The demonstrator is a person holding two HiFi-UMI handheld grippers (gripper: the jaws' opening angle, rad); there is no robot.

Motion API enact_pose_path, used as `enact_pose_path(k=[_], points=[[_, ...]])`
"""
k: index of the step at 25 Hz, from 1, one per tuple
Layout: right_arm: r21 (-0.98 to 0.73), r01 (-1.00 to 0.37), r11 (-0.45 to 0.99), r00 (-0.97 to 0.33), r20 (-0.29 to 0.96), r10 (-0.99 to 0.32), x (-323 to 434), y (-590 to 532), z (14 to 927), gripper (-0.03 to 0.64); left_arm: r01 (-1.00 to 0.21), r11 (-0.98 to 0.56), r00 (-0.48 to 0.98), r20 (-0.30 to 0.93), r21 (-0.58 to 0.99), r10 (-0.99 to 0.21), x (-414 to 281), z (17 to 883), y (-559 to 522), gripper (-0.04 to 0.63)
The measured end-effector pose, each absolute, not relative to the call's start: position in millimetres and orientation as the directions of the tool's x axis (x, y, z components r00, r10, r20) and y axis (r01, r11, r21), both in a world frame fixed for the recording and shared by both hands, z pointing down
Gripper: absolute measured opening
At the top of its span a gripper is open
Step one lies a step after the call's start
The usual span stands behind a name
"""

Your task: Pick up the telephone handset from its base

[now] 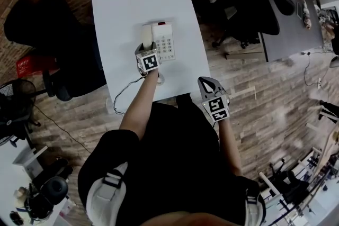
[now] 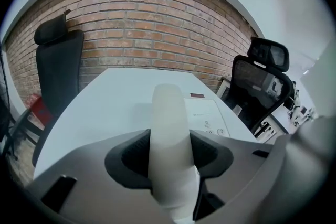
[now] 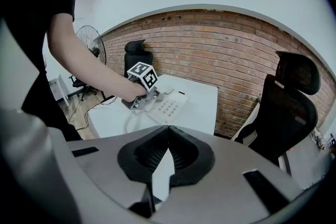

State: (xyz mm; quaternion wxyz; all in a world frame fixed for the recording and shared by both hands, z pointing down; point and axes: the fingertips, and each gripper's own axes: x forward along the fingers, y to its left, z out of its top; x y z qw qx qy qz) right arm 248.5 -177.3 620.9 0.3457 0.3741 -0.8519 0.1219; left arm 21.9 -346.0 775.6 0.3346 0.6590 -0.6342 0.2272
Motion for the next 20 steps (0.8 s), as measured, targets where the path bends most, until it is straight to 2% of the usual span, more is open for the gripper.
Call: enact_pose_path(k=[20], points=[[0.039,-0.728,0.684,-0.506,0.643,-0.575,211,-186,611,-0.003,-0.939,-0.091,0.287,0.613,0.331,-0.736,11,718,-328,0.215]])
